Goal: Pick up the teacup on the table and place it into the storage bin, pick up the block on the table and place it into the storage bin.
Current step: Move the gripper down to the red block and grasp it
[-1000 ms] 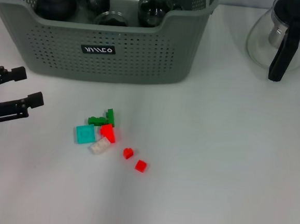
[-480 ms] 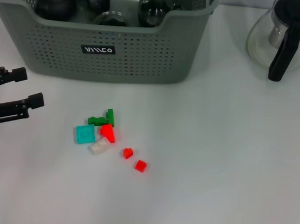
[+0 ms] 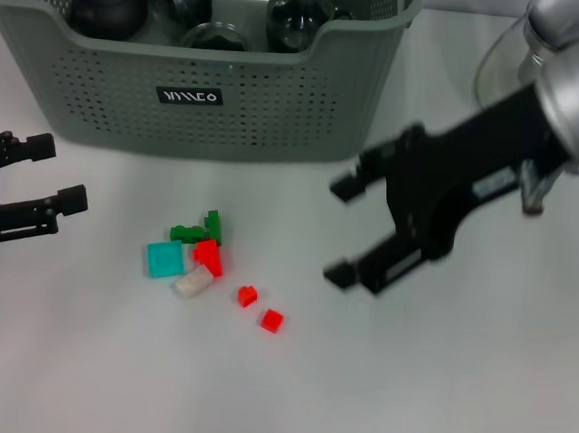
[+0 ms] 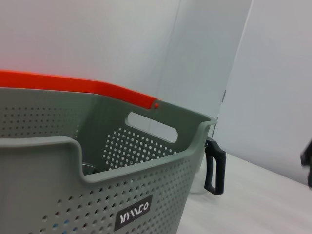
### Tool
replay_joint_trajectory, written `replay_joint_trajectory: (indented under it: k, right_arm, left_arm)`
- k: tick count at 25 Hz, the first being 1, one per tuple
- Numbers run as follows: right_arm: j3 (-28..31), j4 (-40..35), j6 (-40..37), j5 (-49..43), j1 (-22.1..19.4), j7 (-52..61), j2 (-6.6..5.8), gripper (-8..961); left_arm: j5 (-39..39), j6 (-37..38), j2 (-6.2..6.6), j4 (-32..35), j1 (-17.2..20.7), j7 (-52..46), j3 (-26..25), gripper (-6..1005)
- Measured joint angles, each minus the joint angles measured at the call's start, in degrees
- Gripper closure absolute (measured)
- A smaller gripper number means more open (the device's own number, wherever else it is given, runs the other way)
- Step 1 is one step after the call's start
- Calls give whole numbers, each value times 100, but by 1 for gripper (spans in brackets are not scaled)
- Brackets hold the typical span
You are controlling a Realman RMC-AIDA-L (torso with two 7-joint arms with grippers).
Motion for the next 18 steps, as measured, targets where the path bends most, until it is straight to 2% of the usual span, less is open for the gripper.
replay_joint_trajectory:
  k: [3, 12, 18]
  right_arm:
    - [-543, 60, 72, -442, 35, 378, 23, 9]
    - [-2640, 311, 1397, -938, 155, 1241, 77, 10]
    - [-3403, 588, 2147, -907, 231, 1432, 88, 11]
  left_arm:
    - [2, 31, 1, -3, -9, 68, 56, 138]
    - [91, 138, -33, -46, -23, 328, 338, 138]
    - [225, 96, -64, -59, -23, 341, 559, 138]
